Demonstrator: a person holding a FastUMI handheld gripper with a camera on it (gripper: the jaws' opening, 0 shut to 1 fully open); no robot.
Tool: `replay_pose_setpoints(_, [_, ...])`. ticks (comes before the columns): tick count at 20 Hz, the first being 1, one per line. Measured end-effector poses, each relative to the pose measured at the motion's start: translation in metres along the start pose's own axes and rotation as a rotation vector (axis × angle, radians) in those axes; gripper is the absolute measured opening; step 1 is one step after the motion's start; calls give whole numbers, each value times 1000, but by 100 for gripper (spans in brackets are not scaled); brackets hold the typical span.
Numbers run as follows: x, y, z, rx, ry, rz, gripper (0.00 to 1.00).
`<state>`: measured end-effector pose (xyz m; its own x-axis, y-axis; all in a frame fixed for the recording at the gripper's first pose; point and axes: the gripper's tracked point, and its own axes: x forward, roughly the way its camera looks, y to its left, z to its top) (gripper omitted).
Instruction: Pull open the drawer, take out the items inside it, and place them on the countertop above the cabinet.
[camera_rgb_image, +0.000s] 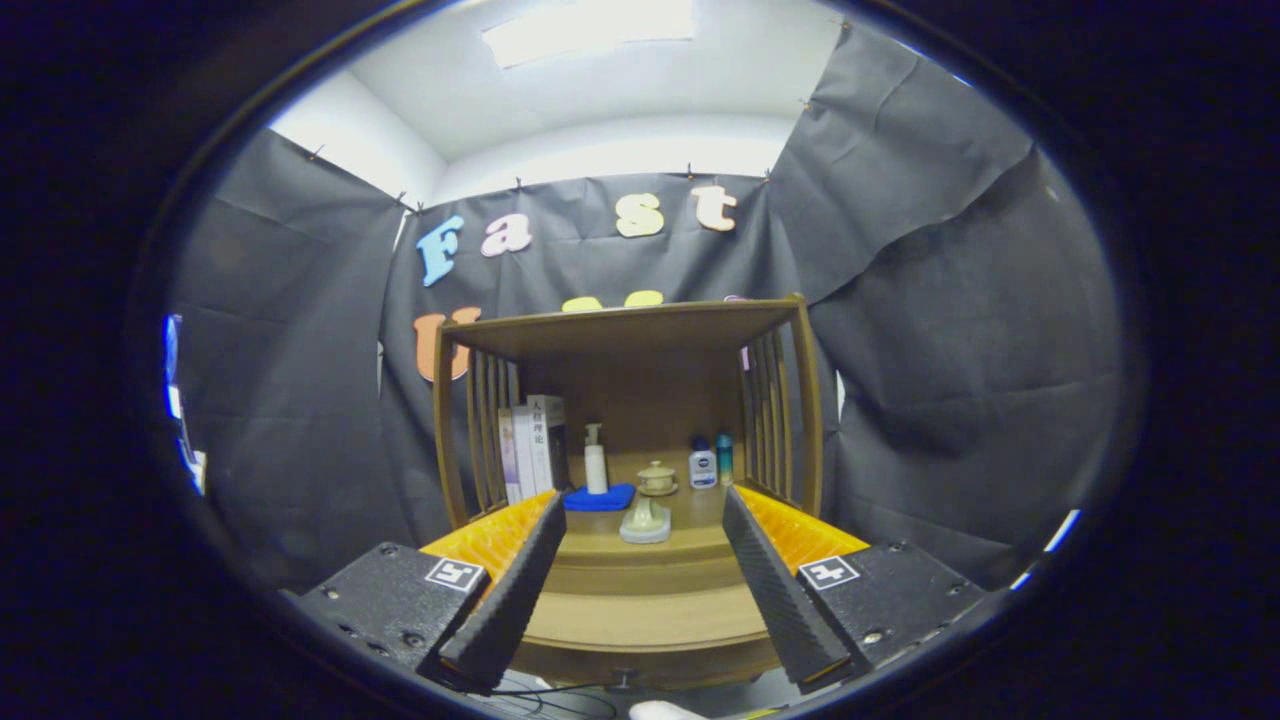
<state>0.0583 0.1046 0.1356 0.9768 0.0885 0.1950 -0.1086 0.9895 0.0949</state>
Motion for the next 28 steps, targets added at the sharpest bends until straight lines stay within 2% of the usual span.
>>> replay_pose_setpoints(3, [-4, -7, -36, -6, 62, -16, 100])
replay_pose_setpoints(8, [-4, -12, -113, -89, 176, -39, 100])
replay_pose_setpoints(14, [-1, -4, -182, -86, 284, -34, 100])
replay_pose_setpoints(23, [14, -5, -236, -45, 384, -73, 100])
replay_pose_setpoints(28, [24, -1, -236, -66, 344, -75, 99])
